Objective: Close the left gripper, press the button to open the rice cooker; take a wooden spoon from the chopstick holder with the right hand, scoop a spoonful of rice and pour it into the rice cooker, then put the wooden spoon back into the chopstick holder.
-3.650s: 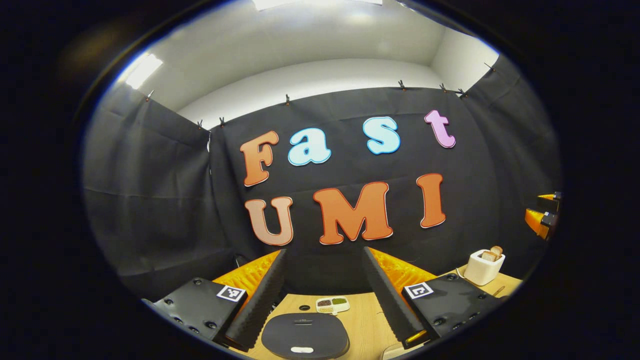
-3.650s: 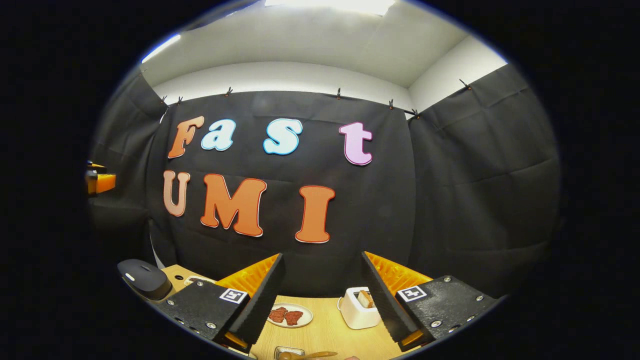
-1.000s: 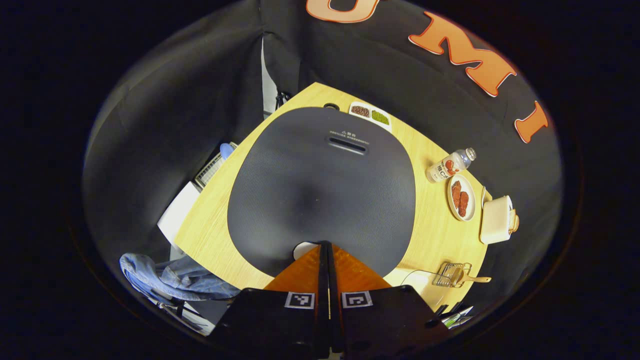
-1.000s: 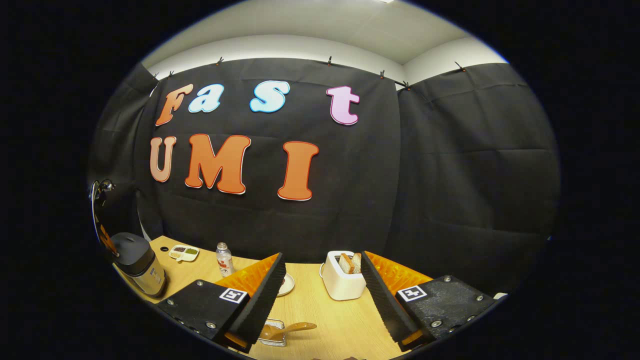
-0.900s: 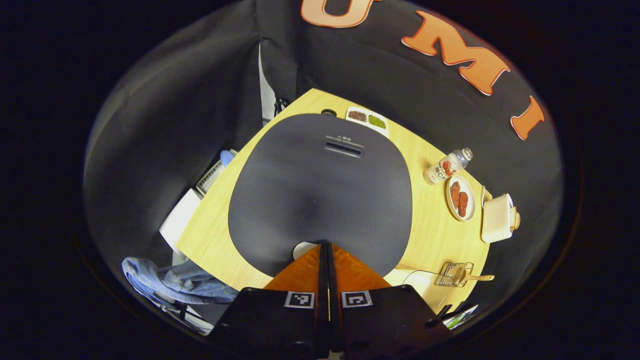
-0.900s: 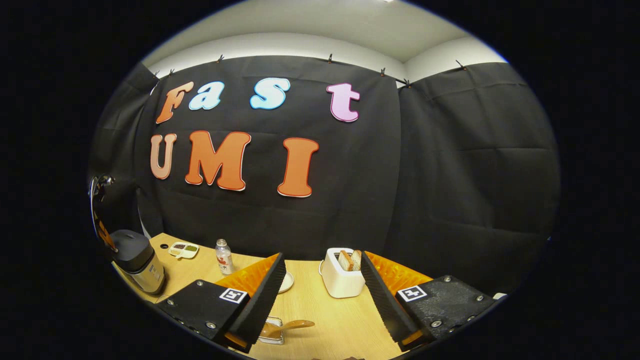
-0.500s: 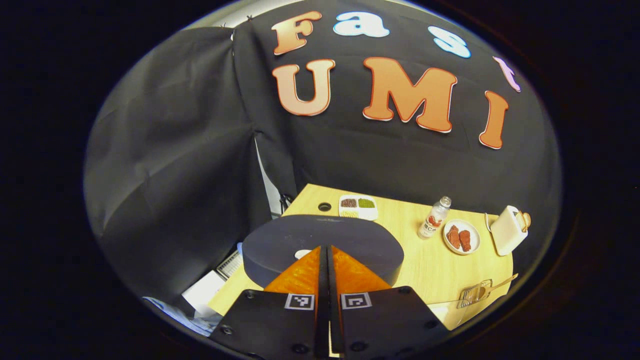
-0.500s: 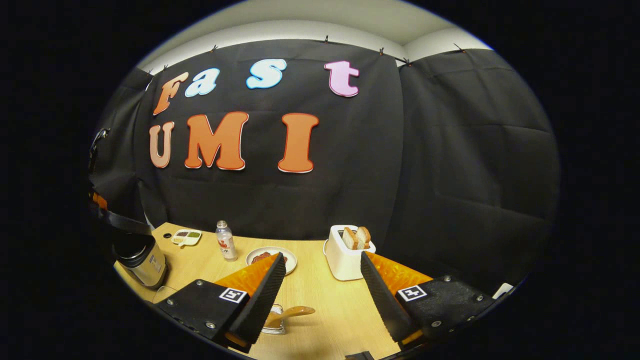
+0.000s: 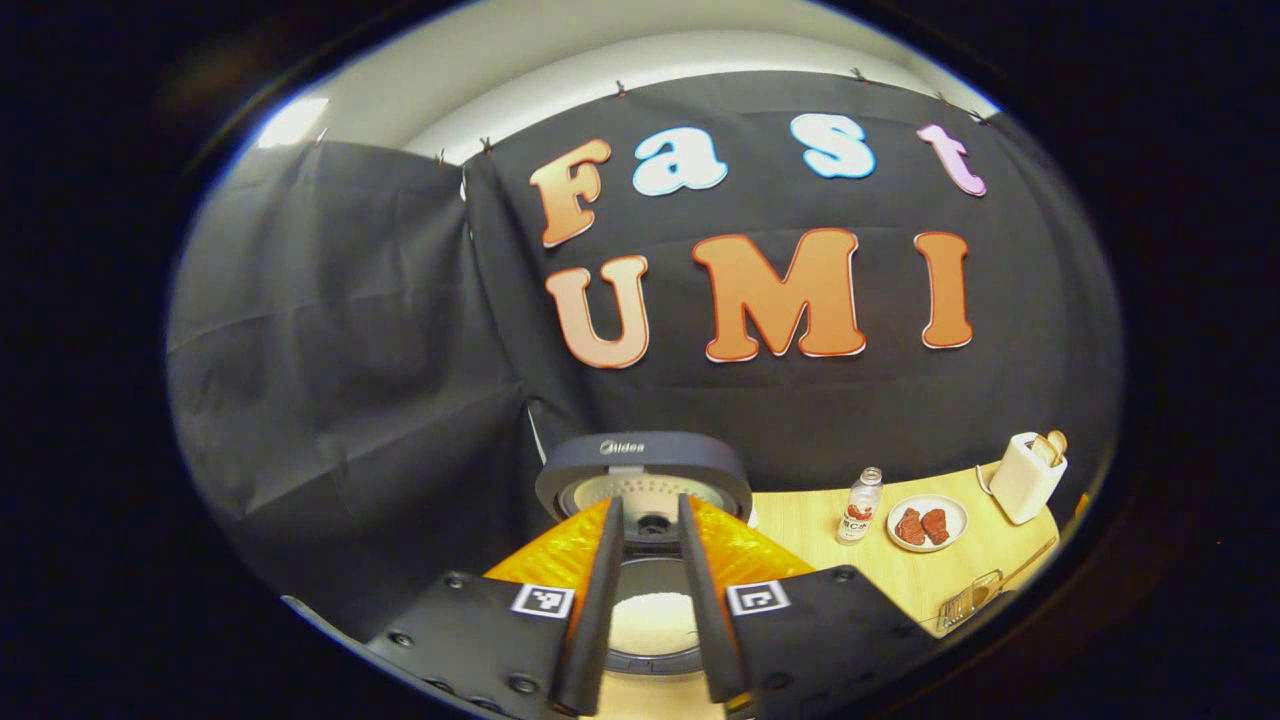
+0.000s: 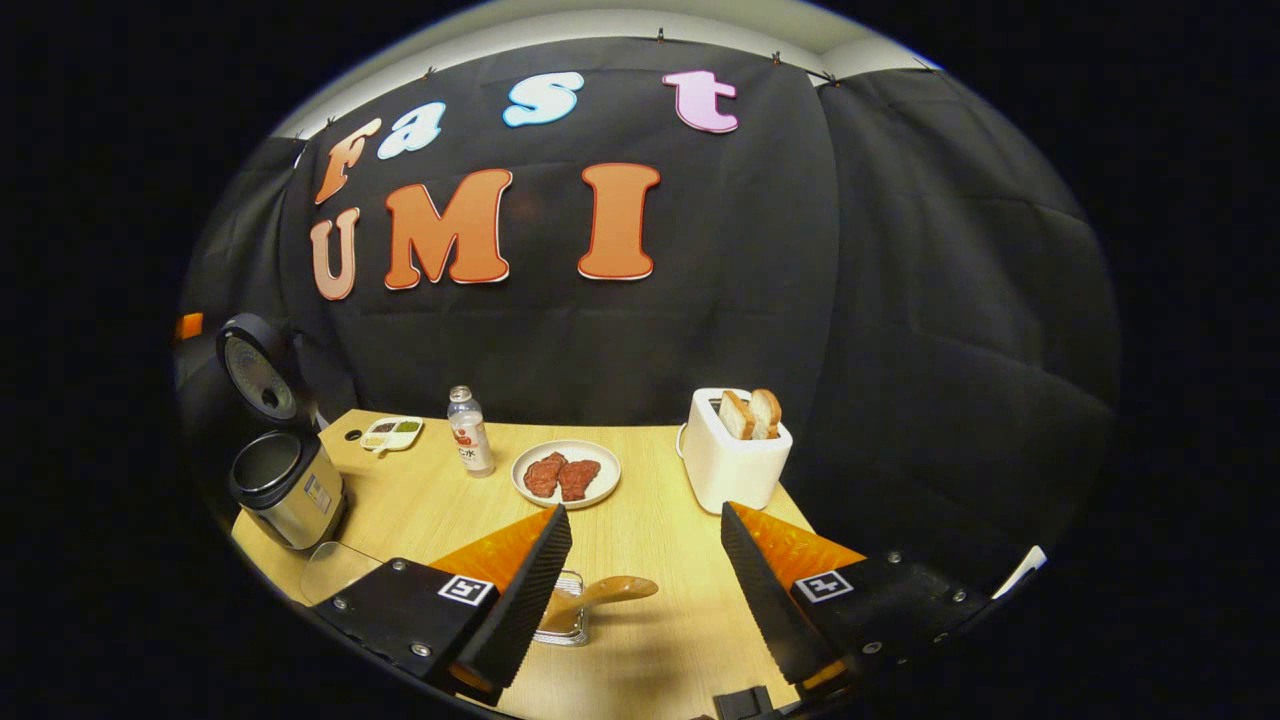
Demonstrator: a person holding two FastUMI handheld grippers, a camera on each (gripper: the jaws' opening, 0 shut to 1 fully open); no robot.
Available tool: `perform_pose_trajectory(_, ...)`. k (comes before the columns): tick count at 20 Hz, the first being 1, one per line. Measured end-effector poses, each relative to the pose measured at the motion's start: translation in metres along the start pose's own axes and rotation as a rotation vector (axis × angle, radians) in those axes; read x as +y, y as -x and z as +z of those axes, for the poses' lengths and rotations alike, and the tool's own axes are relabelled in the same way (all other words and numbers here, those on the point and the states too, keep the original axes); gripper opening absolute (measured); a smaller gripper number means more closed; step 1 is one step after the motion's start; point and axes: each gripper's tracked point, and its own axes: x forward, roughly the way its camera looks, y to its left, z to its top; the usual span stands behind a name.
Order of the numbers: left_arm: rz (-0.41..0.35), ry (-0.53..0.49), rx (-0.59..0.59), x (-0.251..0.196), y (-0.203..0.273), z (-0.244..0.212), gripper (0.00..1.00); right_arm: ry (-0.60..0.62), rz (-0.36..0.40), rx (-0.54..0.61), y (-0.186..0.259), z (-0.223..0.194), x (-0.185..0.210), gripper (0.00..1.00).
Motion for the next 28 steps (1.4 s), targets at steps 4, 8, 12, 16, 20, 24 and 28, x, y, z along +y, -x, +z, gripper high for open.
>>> perform_pose_trajectory(4,-0.005,-0.025,-0.067,-0.015,0.03,0.019,0.84,-0.037,0.023,0.07,-0.024,-0.026,0.0,0.94)
perform_pose_trajectory(8,0.008,-0.029,-0.093,-0.015,0.057,0.033,0.76,-0.069,0.053,0.145,-0.049,-0.056,0.002,0.94)
perform_pose_trajectory(12,0.071,-0.015,-0.092,0.003,0.077,0.047,0.93,-0.112,0.089,0.223,-0.065,-0.085,0.012,0.94)
perform_pose_trajectory(16,0.144,-0.008,-0.08,0.019,0.093,0.047,0.93,-0.166,0.124,0.288,-0.07,-0.116,0.024,0.94)
perform_pose_trajectory(20,0.182,-0.005,-0.085,0.029,0.11,0.045,0.93,-0.23,0.17,0.322,-0.077,-0.135,0.037,0.93)
perform_pose_trajectory(24,0.2,0.021,-0.085,0.04,0.112,0.04,0.93,-0.263,0.218,0.299,-0.082,-0.13,0.054,0.66)
perform_pose_trajectory(28,0.202,0.041,-0.084,0.051,0.103,0.035,0.93,-0.326,0.199,0.284,-0.081,-0.122,0.062,0.23)
